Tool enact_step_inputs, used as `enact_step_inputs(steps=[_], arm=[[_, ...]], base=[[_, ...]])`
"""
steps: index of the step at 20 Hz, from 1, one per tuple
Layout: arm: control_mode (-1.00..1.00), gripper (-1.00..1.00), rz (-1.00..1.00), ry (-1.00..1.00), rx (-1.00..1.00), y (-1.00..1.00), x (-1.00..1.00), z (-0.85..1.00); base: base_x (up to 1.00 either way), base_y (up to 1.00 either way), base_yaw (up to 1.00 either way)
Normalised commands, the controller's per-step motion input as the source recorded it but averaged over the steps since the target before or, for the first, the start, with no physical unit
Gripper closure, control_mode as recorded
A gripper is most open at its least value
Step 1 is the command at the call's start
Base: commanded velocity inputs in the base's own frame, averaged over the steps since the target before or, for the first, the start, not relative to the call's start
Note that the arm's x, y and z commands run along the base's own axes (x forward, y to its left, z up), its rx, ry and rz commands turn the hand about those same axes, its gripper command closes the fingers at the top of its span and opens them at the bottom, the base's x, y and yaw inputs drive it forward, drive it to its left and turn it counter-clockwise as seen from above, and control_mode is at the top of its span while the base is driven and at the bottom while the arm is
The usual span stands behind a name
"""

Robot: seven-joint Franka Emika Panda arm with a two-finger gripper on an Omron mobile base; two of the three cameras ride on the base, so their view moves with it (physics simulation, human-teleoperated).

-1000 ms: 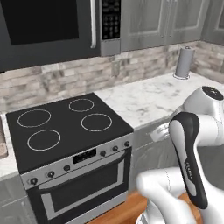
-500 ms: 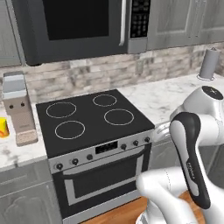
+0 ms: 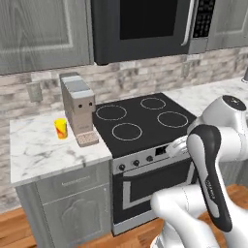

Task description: Pick the cup and bowl from the counter and place them on the counter next to the sink.

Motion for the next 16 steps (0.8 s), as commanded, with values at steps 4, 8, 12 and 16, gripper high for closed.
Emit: enact_step_inputs(steps=[4, 8, 12, 16], arm=[[1.00, -1.00, 0.00, 0.00, 0.00, 0.00, 0.00, 0.00], [1.00, -1.00, 0.00, 0.00, 0.00, 0.00, 0.00, 0.00], [1.00, -1.00, 0.00, 0.00, 0.00, 0.00, 0.00, 0.00], [1.00, -1.00, 0.00, 0.00, 0.00, 0.00, 0.00, 0.00]], base=[[0.06, 0.99, -0.09], [0.28, 0.93, -0.20], [0.28, 0.89, -0.31], [0.20, 0.82, -0.38]])
